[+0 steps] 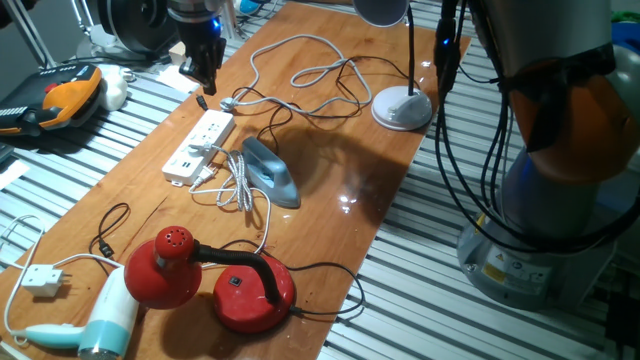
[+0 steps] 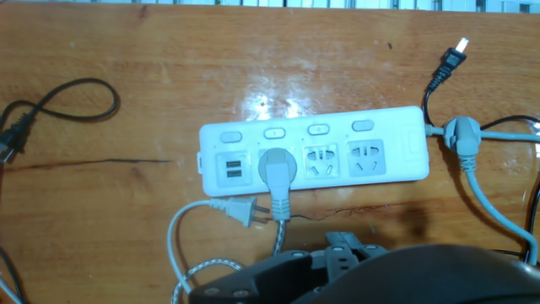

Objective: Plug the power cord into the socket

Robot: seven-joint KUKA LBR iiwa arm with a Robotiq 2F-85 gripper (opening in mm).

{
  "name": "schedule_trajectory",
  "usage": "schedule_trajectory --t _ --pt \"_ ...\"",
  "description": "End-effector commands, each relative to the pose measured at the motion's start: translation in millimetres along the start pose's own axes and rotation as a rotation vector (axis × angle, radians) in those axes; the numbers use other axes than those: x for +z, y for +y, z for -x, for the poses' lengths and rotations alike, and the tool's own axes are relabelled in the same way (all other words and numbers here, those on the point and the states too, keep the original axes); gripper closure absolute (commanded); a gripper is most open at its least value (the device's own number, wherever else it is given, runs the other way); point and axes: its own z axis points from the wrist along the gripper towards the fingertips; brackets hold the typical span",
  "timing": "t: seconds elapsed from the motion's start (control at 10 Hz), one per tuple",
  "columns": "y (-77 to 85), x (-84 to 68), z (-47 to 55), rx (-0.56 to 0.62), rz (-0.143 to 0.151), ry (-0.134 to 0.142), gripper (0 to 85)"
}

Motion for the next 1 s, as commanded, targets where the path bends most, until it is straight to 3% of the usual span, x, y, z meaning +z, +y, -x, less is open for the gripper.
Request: schedule_trajectory --t 0.0,0.4,0.7,0.9 --pt "0.3 0.4 0.0 0.0 0.003 0.002 85.0" --pt "1.1 1.6 1.9 0.029 0.01 -0.01 85.0" --pt "1.1 1.6 1.9 0.063 -0.031 -0.026 85.0" --pt "1.1 1.6 1.9 0.062 0.003 -0.029 85.0"
